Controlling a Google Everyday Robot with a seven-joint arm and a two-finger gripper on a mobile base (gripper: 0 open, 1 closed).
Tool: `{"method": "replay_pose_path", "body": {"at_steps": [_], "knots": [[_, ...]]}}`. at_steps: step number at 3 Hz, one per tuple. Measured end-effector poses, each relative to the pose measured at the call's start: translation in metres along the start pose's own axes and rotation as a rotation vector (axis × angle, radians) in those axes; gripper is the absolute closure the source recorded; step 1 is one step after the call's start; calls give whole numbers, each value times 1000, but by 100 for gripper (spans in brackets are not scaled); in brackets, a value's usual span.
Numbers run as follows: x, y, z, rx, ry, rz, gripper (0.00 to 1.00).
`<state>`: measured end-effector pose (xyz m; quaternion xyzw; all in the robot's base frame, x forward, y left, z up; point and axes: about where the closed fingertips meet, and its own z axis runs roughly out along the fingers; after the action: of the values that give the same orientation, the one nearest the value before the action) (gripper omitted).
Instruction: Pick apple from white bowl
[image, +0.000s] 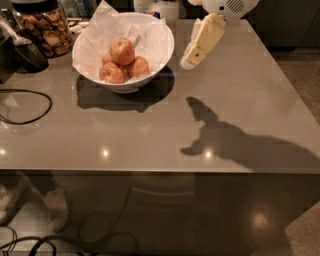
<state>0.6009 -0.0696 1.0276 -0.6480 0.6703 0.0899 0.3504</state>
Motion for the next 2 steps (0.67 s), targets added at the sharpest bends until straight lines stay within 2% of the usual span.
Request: {"method": "replay_pose_path", "body": {"at_steps": [1, 2], "knots": [[-20, -19, 25, -16, -106, 15, 0], [-40, -35, 40, -30, -159, 6, 0]]}}
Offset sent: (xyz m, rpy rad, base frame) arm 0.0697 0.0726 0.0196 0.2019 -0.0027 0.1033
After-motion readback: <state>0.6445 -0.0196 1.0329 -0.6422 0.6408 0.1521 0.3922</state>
